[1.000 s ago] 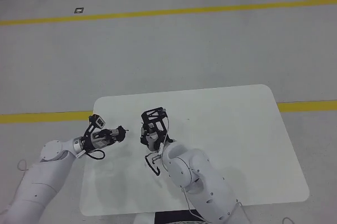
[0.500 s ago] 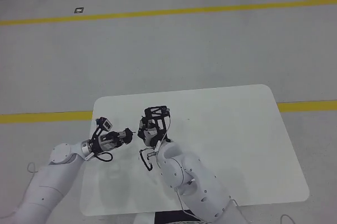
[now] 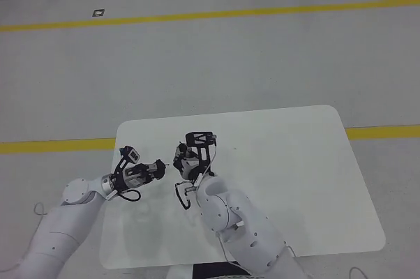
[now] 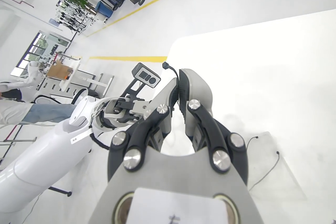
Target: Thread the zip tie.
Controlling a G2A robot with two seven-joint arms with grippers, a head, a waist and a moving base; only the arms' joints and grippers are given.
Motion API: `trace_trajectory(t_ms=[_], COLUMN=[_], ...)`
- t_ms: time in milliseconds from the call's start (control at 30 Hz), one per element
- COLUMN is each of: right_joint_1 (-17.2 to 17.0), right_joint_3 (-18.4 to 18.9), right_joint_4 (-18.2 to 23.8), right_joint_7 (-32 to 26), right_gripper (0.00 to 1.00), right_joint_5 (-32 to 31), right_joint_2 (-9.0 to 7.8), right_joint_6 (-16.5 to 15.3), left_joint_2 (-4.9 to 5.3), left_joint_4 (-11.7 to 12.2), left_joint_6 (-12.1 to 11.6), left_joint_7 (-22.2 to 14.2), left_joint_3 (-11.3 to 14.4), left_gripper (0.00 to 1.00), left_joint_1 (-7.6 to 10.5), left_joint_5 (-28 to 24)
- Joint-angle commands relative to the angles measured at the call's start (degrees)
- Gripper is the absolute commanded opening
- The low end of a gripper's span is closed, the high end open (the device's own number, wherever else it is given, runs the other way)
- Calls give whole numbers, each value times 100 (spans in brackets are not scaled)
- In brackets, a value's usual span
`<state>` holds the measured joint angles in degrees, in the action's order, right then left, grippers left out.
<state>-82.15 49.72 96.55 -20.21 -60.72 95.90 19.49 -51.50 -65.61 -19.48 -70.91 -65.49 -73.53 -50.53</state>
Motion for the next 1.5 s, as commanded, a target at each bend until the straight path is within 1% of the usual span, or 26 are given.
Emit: trace_trajectory(t_ms=[0, 200, 433, 900, 1467], right_joint_1=[16, 78, 140, 81, 88], right_joint_3=[14, -19, -135, -91, -100], right_joint_4=[-61, -195, -208, -122, -167], right_joint_7=[100, 246, 149, 129, -8], right_gripper=[0, 0, 0, 0, 0], right_joint_5=[101, 271, 377, 292, 240], right_joint_2=[16, 44, 38, 17, 18], right_joint_6=[0, 0, 0, 0, 0], left_joint_2=[0, 0, 0, 0, 0], left_joint_4=[0, 0, 0, 0, 0], left_joint_6=[0, 0, 0, 0, 0], left_joint_7=[0, 0, 0, 0, 0], left_joint_3=[0, 0, 0, 0, 0], left_gripper=[0, 0, 0, 0, 0], left_joint_1=[0, 0, 0, 0, 0], left_joint_5=[0, 0, 0, 0, 0])
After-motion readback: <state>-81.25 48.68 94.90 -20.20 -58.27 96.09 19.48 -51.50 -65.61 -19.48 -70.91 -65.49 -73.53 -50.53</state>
